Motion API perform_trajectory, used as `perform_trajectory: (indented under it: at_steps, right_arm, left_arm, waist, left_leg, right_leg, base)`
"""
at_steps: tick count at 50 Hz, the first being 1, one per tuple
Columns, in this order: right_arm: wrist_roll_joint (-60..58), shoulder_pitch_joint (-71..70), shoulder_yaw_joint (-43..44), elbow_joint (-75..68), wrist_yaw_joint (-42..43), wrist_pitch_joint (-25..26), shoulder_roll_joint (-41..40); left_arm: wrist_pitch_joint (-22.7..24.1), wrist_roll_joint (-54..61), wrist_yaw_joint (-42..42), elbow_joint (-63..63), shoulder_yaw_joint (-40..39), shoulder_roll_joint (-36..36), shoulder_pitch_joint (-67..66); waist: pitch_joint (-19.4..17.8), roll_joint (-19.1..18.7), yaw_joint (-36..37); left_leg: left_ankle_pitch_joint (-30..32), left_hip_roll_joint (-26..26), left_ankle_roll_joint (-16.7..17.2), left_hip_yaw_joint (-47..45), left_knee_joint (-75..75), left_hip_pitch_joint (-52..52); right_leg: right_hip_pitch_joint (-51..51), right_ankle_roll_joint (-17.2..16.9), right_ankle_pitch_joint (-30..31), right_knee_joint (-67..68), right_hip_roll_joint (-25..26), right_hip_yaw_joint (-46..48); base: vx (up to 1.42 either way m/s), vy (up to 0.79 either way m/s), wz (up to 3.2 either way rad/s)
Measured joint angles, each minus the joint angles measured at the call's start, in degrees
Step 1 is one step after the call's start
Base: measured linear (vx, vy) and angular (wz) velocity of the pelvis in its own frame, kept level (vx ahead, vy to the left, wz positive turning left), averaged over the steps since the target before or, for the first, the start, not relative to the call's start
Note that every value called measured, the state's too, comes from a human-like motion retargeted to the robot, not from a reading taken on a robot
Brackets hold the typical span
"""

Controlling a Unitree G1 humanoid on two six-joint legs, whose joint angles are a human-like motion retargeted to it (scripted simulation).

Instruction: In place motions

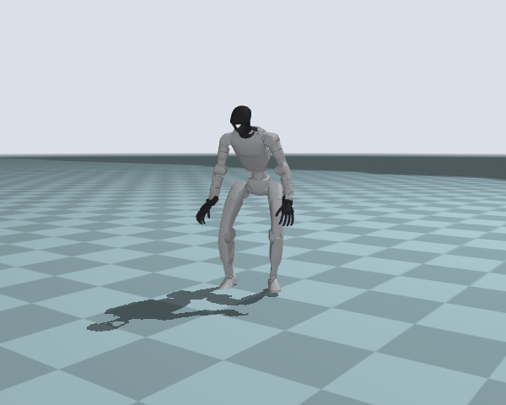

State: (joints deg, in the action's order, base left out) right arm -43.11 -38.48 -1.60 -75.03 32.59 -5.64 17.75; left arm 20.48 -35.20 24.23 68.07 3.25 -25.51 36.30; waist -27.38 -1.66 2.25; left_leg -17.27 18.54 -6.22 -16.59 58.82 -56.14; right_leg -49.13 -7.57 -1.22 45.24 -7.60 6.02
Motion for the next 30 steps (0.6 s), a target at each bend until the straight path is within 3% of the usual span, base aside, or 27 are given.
perform_trajectory:
  at_steps: [3, 8, 12, 15, 18, 21, 25, 30]
  right_arm:
    - [2.8, 8.9, 0.8, -7.3, -0.3, 2.3, -1.5]
    - [4.5, 24.6, 3.9, -18.7, 1.0, 6.7, -3.8]
    - [2.9, 37.4, 8.7, -22.4, -0.3, 9.3, -5.2]
    - [2.1, 47.1, 14.5, -22.4, -0.9, 12.0, -6.4]
    - [3.6, 52.6, 20.1, -22.4, -2.0, 13.0, -7.6]
    - [6.5, 53.0, 22.1, -22.4, -4.2, 13.7, -7.9]
    - [7.1, 48.1, 19.8, -22.4, -7.1, 10.4, -6.7]
    - [4.2, 41.9, 18.0, -10.9, -17.5, 10.5, -8.1]
  left_arm:
    - [-2.3, 5.0, -1.3, 3.0, -1.0, 5.2, -8.6]
    - [3.4, 11.0, 5.3, 9.5, -1.9, 12.3, -23.3]
    - [0.8, 10.5, 11.2, 15.9, -6.1, 18.0, -32.3]
    - [-0.5, 8.6, 11.4, 20.0, -8.8, 19.9, -39.4]
    - [-1.1, 7.4, 11.9, 21.3, -10.5, 20.1, -44.9]
    - [-3.7, 8.5, 11.1, 22.5, -11.4, 20.5, -47.0]
    - [-4.2, 11.2, 9.1, 22.2, -12.0, 20.3, -47.5]
    - [-5.8, 8.5, 3.5, 17.9, -11.4, 19.5, -44.4]
  waist:
    - [0.5, 0.0, -1.4]
    - [2.5, 1.1, -2.1]
    - [6.2, 1.2, -4.4]
    - [12.6, 1.5, -5.6]
    - [18.5, 2.3, -5.7]
    - [18.7, 2.8, -4.7]
    - [18.3, 3.0, -5.6]
    - [18.6, 2.9, -5.6]
  left_leg:
    - [3.8, -3.3, 2.6, -2.8, -16.3, 13.4]
    - [10.8, -9.9, 6.1, -4.6, -40.0, 34.1]
    - [15.0, -12.8, 8.5, -5.3, -52.2, 45.3]
    - [16.2, -14.9, 8.8, -5.5, -57.2, 49.0]
    - [15.7, -16.6, 8.3, -1.6, -57.3, 48.3]
    - [14.8, -17.0, 7.6, -2.4, -57.4, 51.0]
    - [13.6, -16.8, 6.9, -2.6, -57.0, 53.4]
    - [12.1, -16.6, 5.9, -3.1, -55.3, 53.4]
  right_leg:
    - [12.4, -0.7, 3.4, -14.6, -2.0, 1.4]
    - [30.8, -0.9, 7.6, -32.5, -4.3, 5.2]
    - [41.6, -0.8, 9.3, -41.2, -5.3, 9.5]
    - [46.4, -0.3, 9.5, -45.5, -5.0, 15.1]
    - [45.2, -0.5, 7.6, -43.7, -5.6, 10.2]
    - [47.2, -0.3, 7.4, -43.5, -5.8, 11.8]
    - [48.9, -0.4, 7.3, -43.3, -5.4, 11.1]
    - [48.6, -0.2, 7.5, -43.2, -5.0, 10.2]
  base:
    - [0.21, 0.05, 0.41]
    - [0.4, 0.0, 0.42]
    - [0.48, 0.06, 0.64]
    - [0.5, 0.06, 0.58]
    - [0.44, 0.02, 0.35]
    - [0.2, 0.02, -0.19]
    - [0.07, 0.04, -0.23]
    - [0.02, 0.04, -0.21]
